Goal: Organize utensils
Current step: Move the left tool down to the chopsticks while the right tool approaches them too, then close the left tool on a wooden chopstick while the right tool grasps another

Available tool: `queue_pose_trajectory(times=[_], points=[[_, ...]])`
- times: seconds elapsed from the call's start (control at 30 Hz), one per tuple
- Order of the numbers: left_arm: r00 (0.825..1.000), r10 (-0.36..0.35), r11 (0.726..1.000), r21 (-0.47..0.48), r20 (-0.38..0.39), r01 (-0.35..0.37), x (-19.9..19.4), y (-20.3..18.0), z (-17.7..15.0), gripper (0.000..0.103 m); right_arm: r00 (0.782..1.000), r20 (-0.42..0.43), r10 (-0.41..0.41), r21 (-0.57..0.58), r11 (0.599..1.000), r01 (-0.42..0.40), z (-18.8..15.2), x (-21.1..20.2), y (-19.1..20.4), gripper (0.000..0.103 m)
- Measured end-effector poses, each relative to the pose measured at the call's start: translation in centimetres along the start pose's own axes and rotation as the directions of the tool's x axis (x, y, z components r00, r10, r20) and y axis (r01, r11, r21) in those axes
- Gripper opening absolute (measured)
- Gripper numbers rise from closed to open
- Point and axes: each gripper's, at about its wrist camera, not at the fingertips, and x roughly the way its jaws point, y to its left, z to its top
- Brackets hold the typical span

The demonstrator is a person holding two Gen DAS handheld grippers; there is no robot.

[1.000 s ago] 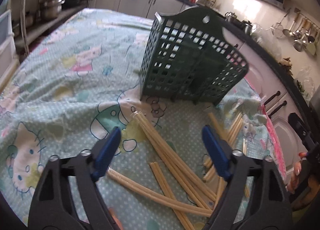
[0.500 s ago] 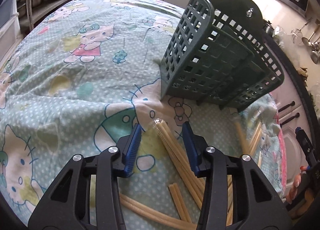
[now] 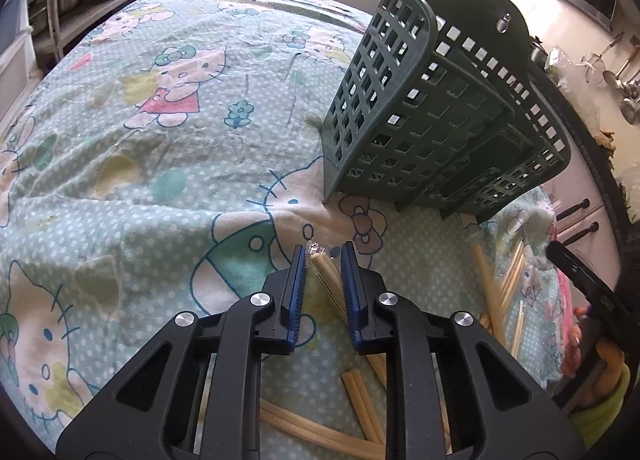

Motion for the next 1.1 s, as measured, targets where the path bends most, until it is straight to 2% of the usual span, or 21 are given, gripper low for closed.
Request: queue_pose_trajectory(times=[0.03, 0.1, 0.23, 0.37, 0.57, 0.63, 0.8, 1.1], points=[[1.000, -0.011, 1.000, -0.003, 0.001, 0.011, -0.2, 0.2, 0.1, 0.012, 1.000, -0.015, 0.014, 0.015, 1.000, -0.014, 0.2, 0.4, -0.3, 0.080], [1.000, -0.025, 1.000, -0.007, 0.001, 0.025, -0.6, 0.6, 0.2, 0.012, 0.999, -0.041, 0.034, 0.043, 0.999, -0.032, 0.5, 1.1, -0.6, 0.077], [0.999, -0.051, 0.999, -0.008, -0.004, 0.051, -1.1, 1.3, 0.4, 0.011, 0.992, -0.100, 0.077, 0.114, 0.991, -0.066, 0.8, 2.8, -1.7, 0.063], [0.997, -0.083, 0.996, -0.015, -0.006, 0.082, -1.5, 1.7, 0.3, 0.011, 0.990, -0.113, 0.086, 0.134, 0.988, -0.071, 1.1, 3.4, -2.2, 0.055], [0.994, -0.110, 0.994, -0.012, -0.005, 0.110, -1.8, 1.7, 0.4, 0.011, 0.992, -0.112, 0.063, 0.116, 0.992, -0.049, 1.5, 3.6, -2.4, 0.025], [0.993, -0.114, 0.993, -0.010, -0.004, 0.114, -1.8, 1.7, 0.3, 0.010, 0.992, -0.105, 0.072, 0.121, 0.991, -0.059, 1.4, 3.5, -2.6, 0.012], [0.991, -0.133, 0.991, -0.021, 0.007, 0.133, -2.5, 2.1, 0.3, 0.009, 0.991, -0.065, 0.113, 0.117, 0.988, -0.104, 1.2, 2.3, -2.5, 0.007], [0.986, -0.149, 0.989, 0.031, 0.074, 0.147, -5.1, 0.6, 1.1, 0.007, 0.982, 0.052, 0.182, 0.048, 0.982, -0.185, 2.7, -2.0, -0.7, 0.005]])
